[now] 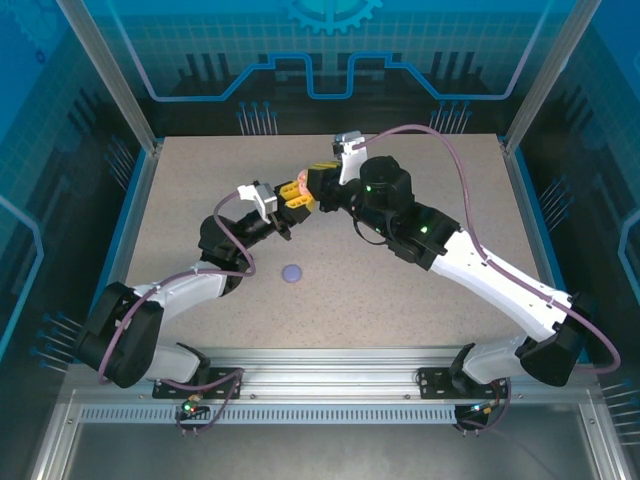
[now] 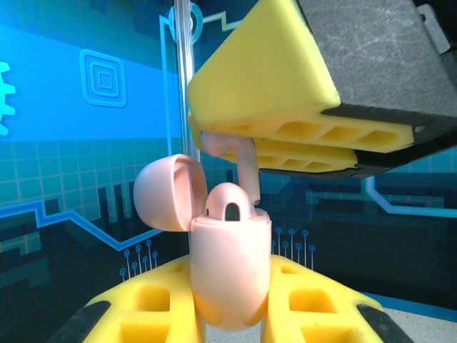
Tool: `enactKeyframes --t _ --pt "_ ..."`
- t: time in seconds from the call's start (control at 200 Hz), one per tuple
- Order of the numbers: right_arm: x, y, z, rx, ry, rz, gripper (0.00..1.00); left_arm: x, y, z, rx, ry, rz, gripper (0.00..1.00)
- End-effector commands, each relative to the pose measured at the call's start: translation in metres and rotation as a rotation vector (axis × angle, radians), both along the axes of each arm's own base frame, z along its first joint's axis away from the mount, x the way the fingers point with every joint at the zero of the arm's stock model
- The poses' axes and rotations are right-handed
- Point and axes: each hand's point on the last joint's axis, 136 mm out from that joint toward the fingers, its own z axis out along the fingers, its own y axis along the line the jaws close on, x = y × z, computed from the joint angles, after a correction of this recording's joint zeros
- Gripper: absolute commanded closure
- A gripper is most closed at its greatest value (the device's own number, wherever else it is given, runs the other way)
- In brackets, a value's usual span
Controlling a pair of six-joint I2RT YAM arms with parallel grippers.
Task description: Insert the wireless bluetooth earbuds into the charging case
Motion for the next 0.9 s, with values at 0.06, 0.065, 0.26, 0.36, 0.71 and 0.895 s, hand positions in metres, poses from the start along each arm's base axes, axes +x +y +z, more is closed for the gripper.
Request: enactKeyframes --t 0.06,0.065,0.26,0.36,0.71,0.895 --pt "0.005 -0.004 -0.002 0.002 -0.005 -0.026 0.81 -0.010 -0.003 0.023 -0.028 -0.080 -0.029 1.00" --pt "0.005 -0.005 -0.002 0.002 -0.004 -0.027 0.81 -0.010 -0.003 0.023 -0.028 -0.082 -0.030 1.00" --pt "0.007 -0.011 -0.008 0.000 0.006 -0.042 0.81 -0.010 -0.003 0.024 -0.030 -0.084 -0.029 1.00" --pt "0.007 -0.015 -0.011 -0.001 0.011 -0.053 0.81 -0.010 -0.003 0.024 -0.031 -0.085 -0.029 1.00" --pt "0.007 -0.010 -0.024 -0.009 0.043 -0.025 0.82 -0.009 -0.002 0.028 -0.038 -0.090 -0.028 1.00" --pt "0.004 -0.002 -0.033 -0.016 0.070 0.013 0.83 -0.009 -0.002 0.029 -0.041 -0.094 -0.024 1.00"
